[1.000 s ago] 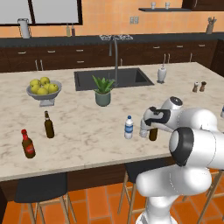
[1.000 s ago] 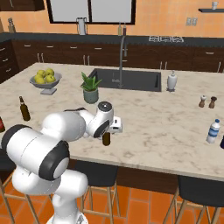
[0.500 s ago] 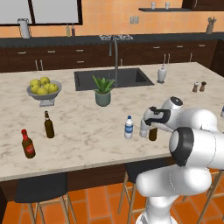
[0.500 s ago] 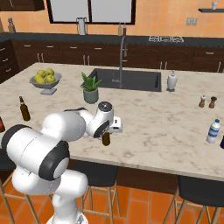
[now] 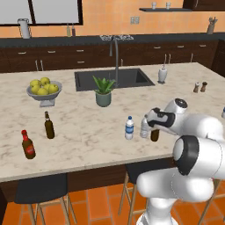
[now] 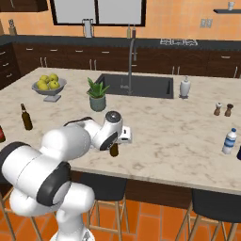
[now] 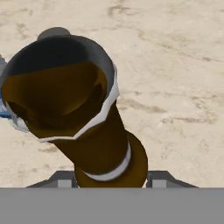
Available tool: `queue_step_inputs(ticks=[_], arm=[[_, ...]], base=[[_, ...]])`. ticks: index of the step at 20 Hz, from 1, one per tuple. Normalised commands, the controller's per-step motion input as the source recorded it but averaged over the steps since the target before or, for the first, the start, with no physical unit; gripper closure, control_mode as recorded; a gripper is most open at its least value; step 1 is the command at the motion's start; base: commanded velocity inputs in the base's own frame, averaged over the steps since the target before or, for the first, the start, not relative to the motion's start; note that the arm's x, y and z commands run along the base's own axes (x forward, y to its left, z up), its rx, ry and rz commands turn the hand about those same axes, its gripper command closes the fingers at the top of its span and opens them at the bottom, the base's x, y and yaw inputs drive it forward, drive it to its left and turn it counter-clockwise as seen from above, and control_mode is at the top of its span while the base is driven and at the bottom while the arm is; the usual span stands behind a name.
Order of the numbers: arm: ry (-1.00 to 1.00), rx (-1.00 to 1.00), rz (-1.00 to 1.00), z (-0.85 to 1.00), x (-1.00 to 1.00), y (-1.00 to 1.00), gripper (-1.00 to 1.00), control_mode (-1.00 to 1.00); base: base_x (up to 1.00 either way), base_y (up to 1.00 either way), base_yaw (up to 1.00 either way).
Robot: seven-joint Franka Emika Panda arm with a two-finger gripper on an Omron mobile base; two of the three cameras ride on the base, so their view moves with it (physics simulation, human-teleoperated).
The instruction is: Move the plastic bottles in the middle to the plastics group, and the glass bottles in the middle to the glass group.
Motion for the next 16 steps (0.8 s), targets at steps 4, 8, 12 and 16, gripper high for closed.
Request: queue_step_inputs(ticks=[4,8,12,16], arm=[[-0.08,0.0,0.0,0.27,-0.58,0.01,1.0,-1.0],[-0.03,0.0,0.03,0.46,-0.37,0.14,1.0,-1.0],[-0.09,0.0,0.04,0.38,-0.32,0.5,1.0,-1.0],[0.0,0.0,0.12,0.32,-0.18,0.84,1.0,-1.0]], base=[[0.0,0.0,0.0],[0.0,0.0,0.0],[0.0,0.0,0.0],[0.0,0.0,0.0]])
